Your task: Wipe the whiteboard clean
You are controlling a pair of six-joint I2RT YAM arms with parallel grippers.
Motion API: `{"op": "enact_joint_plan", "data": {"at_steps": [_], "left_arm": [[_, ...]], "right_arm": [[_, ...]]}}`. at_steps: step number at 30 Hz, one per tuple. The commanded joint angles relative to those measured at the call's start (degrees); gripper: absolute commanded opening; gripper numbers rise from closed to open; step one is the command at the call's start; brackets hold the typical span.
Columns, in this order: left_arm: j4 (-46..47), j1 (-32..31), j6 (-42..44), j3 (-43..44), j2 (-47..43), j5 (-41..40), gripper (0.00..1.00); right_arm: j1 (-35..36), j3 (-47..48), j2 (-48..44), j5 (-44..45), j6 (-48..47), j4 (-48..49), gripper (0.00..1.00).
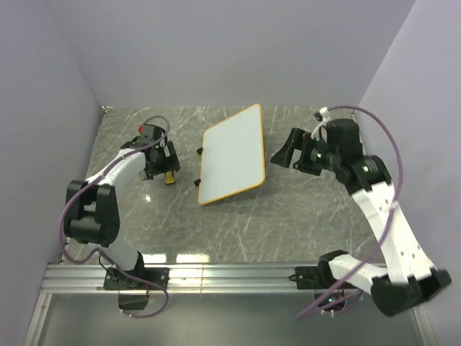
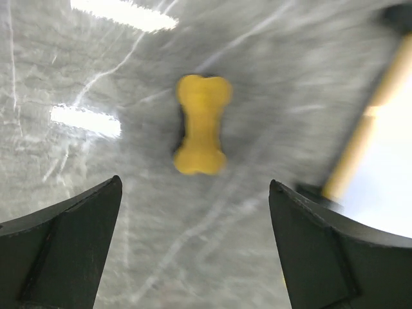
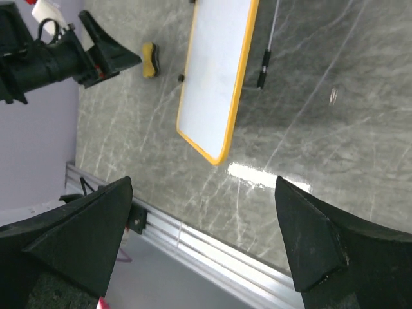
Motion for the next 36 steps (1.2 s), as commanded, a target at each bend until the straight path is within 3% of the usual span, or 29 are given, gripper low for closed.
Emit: {"op": "enact_joint_plan", "data": {"at_steps": [1, 6, 16, 26, 36], "left_arm": [[-0.5, -0.8, -2.6, 4.8, -7.5, 4.9, 0.99], [-5.3, -4.3, -5.7, 11.5, -13.6, 3.9, 0.99], [-5.7, -6.1, -9.9, 13.2, -27.5, -3.9, 0.99], [-6.9, -6.6, -10.2, 14.0, -30.8, -4.9, 0.99], [-10.7, -6.7, -6.6, 17.2, -32.6, -5.6, 0.99]], "right_arm": [[0.2, -4.4, -10.7, 3.6, 0.6, 4.7, 0.98], [0.1, -14.8, -23.7, 3.3, 3.6, 9.3, 0.98], [0.2, -16.2, -30.6, 5.2, 3.9, 1.6, 0.98], [0.1, -17.8, -38.8, 6.9, 4.7, -3.4, 0.98], [0.2, -19.7, -39.3, 6.0, 5.1, -1.9, 0.98]]}}
